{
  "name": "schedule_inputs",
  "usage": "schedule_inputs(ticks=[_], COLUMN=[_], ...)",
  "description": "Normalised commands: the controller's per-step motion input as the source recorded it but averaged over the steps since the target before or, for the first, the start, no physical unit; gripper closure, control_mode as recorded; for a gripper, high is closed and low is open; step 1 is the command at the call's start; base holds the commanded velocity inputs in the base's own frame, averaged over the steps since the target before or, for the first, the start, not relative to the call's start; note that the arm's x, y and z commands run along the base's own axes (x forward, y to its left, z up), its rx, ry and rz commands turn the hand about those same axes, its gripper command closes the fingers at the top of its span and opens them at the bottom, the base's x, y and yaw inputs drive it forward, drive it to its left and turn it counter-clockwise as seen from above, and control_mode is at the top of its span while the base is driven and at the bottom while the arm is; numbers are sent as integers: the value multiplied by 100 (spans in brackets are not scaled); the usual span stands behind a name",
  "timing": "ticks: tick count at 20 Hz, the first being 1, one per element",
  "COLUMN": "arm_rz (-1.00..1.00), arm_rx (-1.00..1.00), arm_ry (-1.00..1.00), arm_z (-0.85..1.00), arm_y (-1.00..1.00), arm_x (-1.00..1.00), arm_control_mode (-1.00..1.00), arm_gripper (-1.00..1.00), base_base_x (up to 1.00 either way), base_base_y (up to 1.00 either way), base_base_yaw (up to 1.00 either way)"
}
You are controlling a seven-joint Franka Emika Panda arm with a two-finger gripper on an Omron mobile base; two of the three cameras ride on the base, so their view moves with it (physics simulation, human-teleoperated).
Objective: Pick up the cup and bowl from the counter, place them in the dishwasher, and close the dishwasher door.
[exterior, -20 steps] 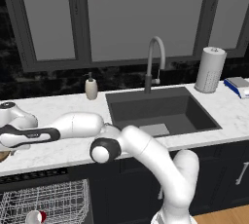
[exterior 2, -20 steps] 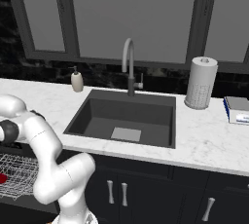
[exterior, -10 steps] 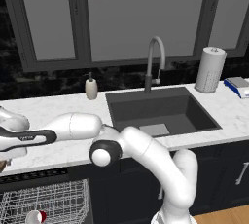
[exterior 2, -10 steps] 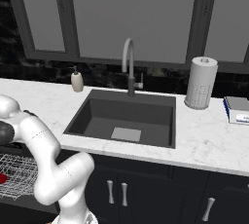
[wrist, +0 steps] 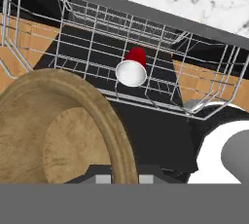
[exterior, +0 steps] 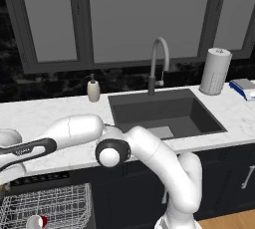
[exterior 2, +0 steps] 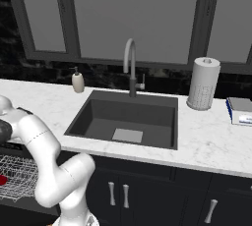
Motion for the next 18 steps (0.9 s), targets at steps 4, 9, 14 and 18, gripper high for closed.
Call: schedule_inputs(ticks=[4,9,14,18], arm_rz=[0,0,0,0], arm_rx=[0,0,1,6], arm_ry=[2,0,-1,0], arm_z=[-42,-46,-39,-3], arm_y=[-32,-61,-84,-69], arm_x=[-98,-51,-23,-4], arm_control_mode=[-100,-100,-100,-100], arm_gripper=[100,100,100,100], base_base_x=[0,0,0,0], base_base_y=[0,0,0,0], base_base_yaw=[0,0,0,0])
